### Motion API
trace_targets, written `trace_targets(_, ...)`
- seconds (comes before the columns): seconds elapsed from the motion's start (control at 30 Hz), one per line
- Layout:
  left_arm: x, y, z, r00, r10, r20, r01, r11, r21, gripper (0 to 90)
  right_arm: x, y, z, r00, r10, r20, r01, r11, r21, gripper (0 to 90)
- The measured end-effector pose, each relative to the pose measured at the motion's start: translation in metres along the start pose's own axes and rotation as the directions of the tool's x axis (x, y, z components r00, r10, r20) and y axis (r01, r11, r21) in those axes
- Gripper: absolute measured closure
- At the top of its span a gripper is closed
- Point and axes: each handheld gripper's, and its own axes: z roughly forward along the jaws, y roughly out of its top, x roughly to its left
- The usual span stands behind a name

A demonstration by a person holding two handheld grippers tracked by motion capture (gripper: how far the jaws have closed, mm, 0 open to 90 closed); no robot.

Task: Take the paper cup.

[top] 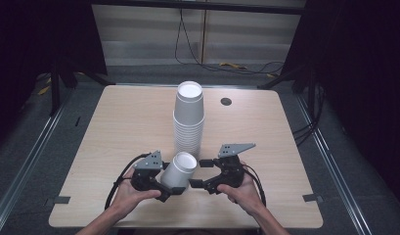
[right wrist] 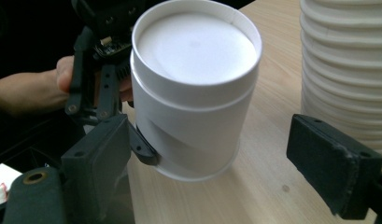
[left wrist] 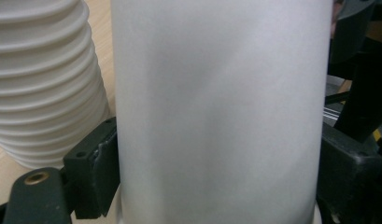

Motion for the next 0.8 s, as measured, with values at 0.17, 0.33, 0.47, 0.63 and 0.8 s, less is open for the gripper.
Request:
trace_targets(0.17,0.0,0.004,-0.003,1.0,0.009,-0.004,-0.009,0.9996,0.027,14.8,-0.001,0.002,-0.004,0.9995,-0.03,-0.002,0.03,0.999,0.024,14.0)
trace_targets(0.33,-0.001,0.004,-0.001,0.9997,0.021,-0.008,-0.02,0.9984,0.054,14.6,-0.001,0.002,-0.008,0.9986,-0.052,0.01,0.051,0.997,0.053,14.3)
trace_targets(0.47,-0.002,0.005,0.0,0.9995,0.031,-0.007,-0.03,0.9964,0.08,14.7,-0.001,0.0,-0.013,0.9976,-0.066,0.022,0.064,0.996,0.069,14.3)
trace_targets(0.63,-0.002,0.007,0.003,0.9985,0.054,0.0,-0.054,0.9913,0.12,14.7,-0.002,0.0,-0.015,0.9954,-0.09,0.031,0.087,0.993,0.085,15.0)
trace_targets(0.8,-0.001,0.008,0.004,0.998,0.063,-0.004,-0.061,0.9874,0.146,14.7,-0.003,0.003,-0.012,0.9929,-0.115,0.027,0.112,0.987,0.114,16.7)
